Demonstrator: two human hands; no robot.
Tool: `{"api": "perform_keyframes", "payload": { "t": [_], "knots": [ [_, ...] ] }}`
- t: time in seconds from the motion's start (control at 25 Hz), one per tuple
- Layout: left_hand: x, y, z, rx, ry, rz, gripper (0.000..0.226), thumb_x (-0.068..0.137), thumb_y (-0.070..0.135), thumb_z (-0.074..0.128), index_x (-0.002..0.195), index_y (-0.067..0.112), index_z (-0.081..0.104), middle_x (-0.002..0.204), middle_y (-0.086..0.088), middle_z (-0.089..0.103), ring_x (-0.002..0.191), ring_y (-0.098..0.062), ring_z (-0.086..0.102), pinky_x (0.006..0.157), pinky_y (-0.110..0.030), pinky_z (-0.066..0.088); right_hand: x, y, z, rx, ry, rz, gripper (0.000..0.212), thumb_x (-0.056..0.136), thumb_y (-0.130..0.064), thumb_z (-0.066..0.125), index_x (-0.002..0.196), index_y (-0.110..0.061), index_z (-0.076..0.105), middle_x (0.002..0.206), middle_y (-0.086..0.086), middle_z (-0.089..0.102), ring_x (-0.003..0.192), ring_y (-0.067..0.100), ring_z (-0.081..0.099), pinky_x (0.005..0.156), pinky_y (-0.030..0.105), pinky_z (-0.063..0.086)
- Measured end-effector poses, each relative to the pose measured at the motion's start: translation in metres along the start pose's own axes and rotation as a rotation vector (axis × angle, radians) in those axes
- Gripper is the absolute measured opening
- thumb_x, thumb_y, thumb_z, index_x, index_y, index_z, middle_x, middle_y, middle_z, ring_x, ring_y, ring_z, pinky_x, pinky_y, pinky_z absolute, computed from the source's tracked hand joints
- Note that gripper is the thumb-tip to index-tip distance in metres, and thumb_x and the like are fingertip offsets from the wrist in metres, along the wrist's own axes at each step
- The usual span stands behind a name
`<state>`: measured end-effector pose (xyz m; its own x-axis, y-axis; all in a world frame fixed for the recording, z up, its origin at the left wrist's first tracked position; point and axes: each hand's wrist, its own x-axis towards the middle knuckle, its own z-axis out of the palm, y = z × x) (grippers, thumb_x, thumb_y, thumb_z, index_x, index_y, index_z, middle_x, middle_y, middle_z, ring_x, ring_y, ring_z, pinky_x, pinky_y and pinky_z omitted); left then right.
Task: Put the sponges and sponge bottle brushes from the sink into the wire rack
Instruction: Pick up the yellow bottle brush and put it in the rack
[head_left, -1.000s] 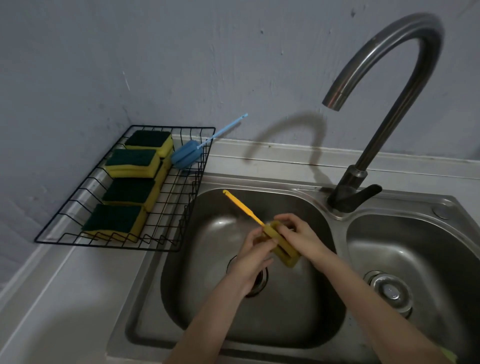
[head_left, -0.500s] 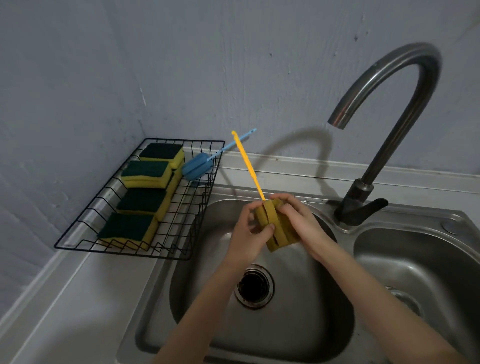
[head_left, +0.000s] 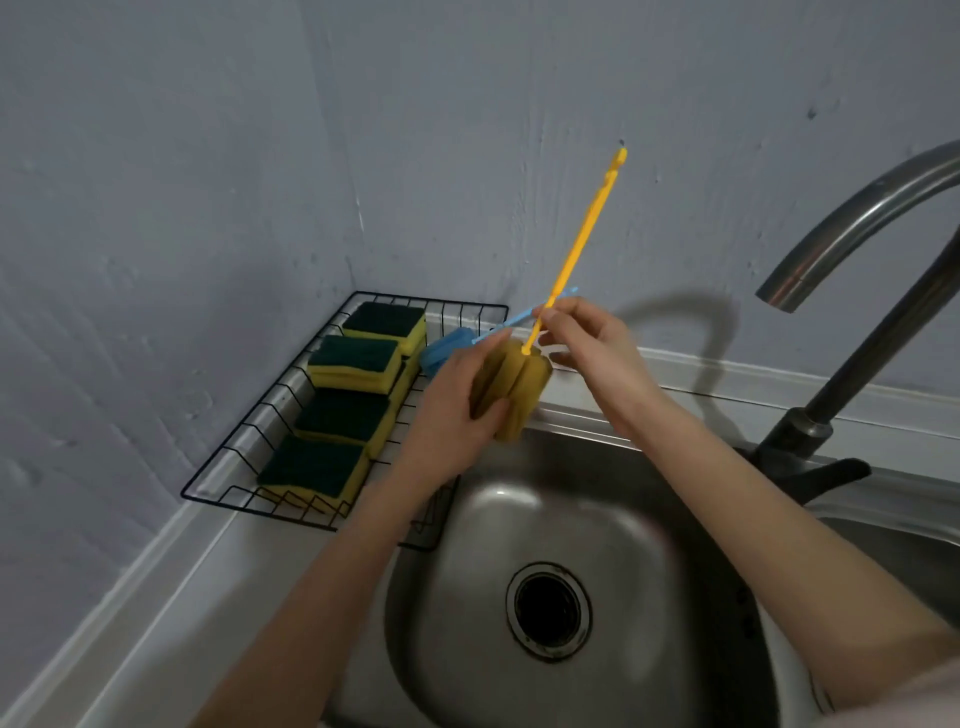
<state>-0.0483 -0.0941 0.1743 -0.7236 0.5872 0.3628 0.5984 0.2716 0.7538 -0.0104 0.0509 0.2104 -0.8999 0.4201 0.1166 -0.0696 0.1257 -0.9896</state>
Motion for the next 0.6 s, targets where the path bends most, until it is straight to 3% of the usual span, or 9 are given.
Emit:
{"api": "perform_keyframes", "payload": {
  "t": [0.12,0.24,0.6],
  "knots": [
    [0.019,-0.020,-0.018,0.141,0.027,-0.040,0.055,0.080,0.004,0.057,0.130,0.012,0.038,0.126,-0.008,0.048,0.113,-0.017,0.047,0.098,-0.029,0.038,0.015,-0.003,0.012,0.004,-0.014,-0.012,0.017,0.091,-0.017,0.052,0.074,-0.019,0.055,0.073,-0.003,0.057,0.068,0.005,0.057,0.063,0.015,0.047],
    [0.038,-0.041,-0.023,0.297,0.013,-0.054,0.051,0.080,0.002,0.055,0.128,0.010,0.040,0.129,-0.013,0.046,0.116,-0.025,0.046,0.098,-0.033,0.038,0.028,0.004,0.022,0.071,0.008,0.028,0.014,0.091,-0.016,0.051,0.078,-0.014,0.053,0.072,0.000,0.058,0.067,0.006,0.060,0.059,0.011,0.050],
    [0.072,-0.097,-0.003,0.445,-0.085,-0.153,0.049,0.081,0.001,0.050,0.127,0.014,0.041,0.129,-0.011,0.047,0.114,-0.025,0.047,0.090,-0.033,0.041,0.058,0.048,0.018,0.193,0.034,0.246,0.018,0.094,-0.017,0.046,0.105,-0.007,0.056,0.082,0.000,0.063,0.076,0.009,0.063,0.074,0.018,0.051]
  ]
}}
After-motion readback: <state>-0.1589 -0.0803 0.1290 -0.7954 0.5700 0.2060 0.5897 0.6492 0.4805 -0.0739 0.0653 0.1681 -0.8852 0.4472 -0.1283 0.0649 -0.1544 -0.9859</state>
